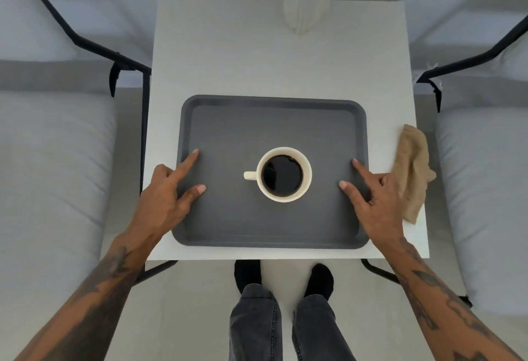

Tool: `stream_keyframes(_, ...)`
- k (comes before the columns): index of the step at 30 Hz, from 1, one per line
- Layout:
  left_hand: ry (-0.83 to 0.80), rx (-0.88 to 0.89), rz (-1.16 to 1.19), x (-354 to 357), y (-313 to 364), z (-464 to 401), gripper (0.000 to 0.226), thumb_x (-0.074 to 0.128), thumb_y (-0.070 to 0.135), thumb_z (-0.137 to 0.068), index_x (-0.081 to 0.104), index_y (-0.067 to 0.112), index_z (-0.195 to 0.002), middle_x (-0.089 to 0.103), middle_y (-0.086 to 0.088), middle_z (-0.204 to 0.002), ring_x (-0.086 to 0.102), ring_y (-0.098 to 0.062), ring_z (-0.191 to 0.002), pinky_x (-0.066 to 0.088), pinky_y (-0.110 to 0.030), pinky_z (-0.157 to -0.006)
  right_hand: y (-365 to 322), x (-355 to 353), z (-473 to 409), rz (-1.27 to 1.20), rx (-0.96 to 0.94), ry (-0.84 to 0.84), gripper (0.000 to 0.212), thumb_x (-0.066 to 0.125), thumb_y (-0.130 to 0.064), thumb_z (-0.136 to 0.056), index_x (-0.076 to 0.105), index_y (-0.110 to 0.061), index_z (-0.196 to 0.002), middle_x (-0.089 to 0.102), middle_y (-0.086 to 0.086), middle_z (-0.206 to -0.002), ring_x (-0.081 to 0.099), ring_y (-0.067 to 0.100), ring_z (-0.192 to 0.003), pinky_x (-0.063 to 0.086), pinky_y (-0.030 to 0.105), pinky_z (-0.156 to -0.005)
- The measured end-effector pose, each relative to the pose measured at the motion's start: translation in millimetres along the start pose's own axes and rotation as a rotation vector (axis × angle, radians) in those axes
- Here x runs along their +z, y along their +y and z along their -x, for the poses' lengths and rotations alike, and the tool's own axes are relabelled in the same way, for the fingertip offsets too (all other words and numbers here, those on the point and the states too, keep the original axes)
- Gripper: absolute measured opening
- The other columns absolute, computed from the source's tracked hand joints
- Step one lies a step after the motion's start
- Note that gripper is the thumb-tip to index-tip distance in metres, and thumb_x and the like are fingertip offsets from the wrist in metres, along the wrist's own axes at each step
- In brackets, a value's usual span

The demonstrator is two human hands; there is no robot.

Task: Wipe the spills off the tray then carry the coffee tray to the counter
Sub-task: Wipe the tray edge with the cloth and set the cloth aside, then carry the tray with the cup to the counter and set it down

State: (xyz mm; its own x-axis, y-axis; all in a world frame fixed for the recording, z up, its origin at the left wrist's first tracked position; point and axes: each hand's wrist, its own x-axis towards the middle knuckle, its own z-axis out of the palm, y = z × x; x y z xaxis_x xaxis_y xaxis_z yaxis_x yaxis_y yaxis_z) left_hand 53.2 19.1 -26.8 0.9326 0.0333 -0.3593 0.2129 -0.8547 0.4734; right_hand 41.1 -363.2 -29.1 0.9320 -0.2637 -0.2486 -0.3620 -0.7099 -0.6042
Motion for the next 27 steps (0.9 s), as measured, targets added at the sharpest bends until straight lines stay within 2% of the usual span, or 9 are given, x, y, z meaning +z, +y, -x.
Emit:
stream_keyframes(5, -0.03, 0.051, 0.053, -2.0, -9.5, -1.7, 0.062, 0.061, 0.035, -0.093, 0.033, 0.047, -0.148, 0.034, 0.001, -0.09, 0.045, -0.011, -0.077, 0.044, -0.032, -0.08, -1.4, 3.8, 3.3, -0.034, -0.053, 0.042, 0.049, 0.062, -0.033, -0.091, 0.052, -0.025, -0.138, 0.04, 0.005, -0.102, 0.041, 0.013, -0.094, 0.034, -0.006, -0.074)
stream_keyframes(9, 0.002, 0.079, 0.107, -10.6, -4.2, 10.3, 0.062, 0.063, 0.03, -0.093, 0.038, 0.041, -0.148, 0.034, 0.001, -0.088, 0.046, -0.018, -0.079, 0.042, -0.028, -0.078, -12.5, -11.4, 2.4, -0.047, -0.116, 0.059, 0.044, 0.063, -0.029, -0.091, 0.057, -0.021, -0.134, 0.043, 0.009, -0.1, 0.044, 0.015, -0.093, 0.033, -0.005, -0.076)
stream_keyframes(13, 0.07, 0.094, 0.161, -39.1, 10.3, 27.6, 0.062, 0.066, 0.027, -0.091, 0.041, 0.04, -0.147, 0.034, 0.0, -0.086, 0.045, -0.014, -0.076, 0.038, -0.019, -0.071, -43.5, -46.1, -0.7, -0.038, -0.206, 0.096, 0.042, 0.065, -0.027, -0.091, 0.06, -0.019, -0.132, 0.041, 0.007, -0.1, 0.043, 0.014, -0.092, 0.035, -0.003, -0.077)
stream_keyframes(17, 0.123, 0.109, 0.207, -95.9, 36.3, 49.8, 0.062, 0.066, 0.028, -0.091, 0.042, 0.041, -0.146, 0.04, -0.003, -0.087, 0.047, -0.017, -0.076, 0.04, -0.015, -0.071, -86.1, -92.5, 0.7, -0.044, -0.298, 0.113, 0.041, 0.066, -0.026, -0.09, 0.061, -0.02, -0.131, 0.039, 0.007, -0.096, 0.046, 0.018, -0.09, 0.037, 0.002, -0.079)
stream_keyframes(22, 0.161, 0.113, 0.286, -193.6, 75.1, 91.5, 0.062, 0.062, 0.037, -0.088, 0.042, 0.041, -0.146, 0.047, -0.007, -0.096, 0.051, -0.023, -0.083, 0.042, -0.016, -0.076, -167.0, -167.8, 24.1, -0.051, -0.322, 0.122, 0.042, 0.066, -0.033, -0.089, 0.06, -0.026, -0.13, 0.045, 0.009, -0.097, 0.048, 0.012, -0.085, 0.037, 0.002, -0.078)
stream_keyframes(24, 0.192, 0.122, 0.333, -233.0, 91.1, 109.4, 0.061, 0.061, 0.039, -0.086, 0.044, 0.04, -0.145, 0.05, -0.009, -0.105, 0.053, -0.023, -0.088, 0.046, -0.019, -0.083, -202.4, -198.3, 35.4, -0.049, -0.328, 0.126, 0.043, 0.065, -0.036, -0.089, 0.06, -0.028, -0.13, 0.043, 0.005, -0.096, 0.047, 0.013, -0.086, 0.039, 0.011, -0.083)
stream_keyframes(25, 0.215, 0.124, 0.353, -252.7, 99.9, 120.0, 0.06, 0.062, 0.036, -0.088, 0.045, 0.039, -0.145, 0.051, -0.01, -0.109, 0.054, -0.02, -0.092, 0.047, -0.017, -0.084, -220.1, -213.8, 42.0, -0.051, -0.331, 0.124, 0.043, 0.065, -0.037, -0.089, 0.06, -0.029, -0.131, 0.042, 0.003, -0.095, 0.047, 0.011, -0.083, 0.04, 0.016, -0.084)
stream_keyframes(27, 0.273, 0.134, 0.375, -289.6, 116.5, 142.5, 0.057, 0.063, 0.028, -0.091, 0.046, 0.035, -0.145, 0.05, -0.012, -0.112, 0.053, -0.009, -0.091, 0.046, -0.005, -0.076, -255.8, -244.8, 55.8, -0.046, -0.333, 0.132, 0.044, 0.065, -0.041, -0.088, 0.059, -0.033, -0.131, 0.042, 0.001, -0.095, 0.045, 0.006, -0.078, 0.04, 0.017, -0.083)
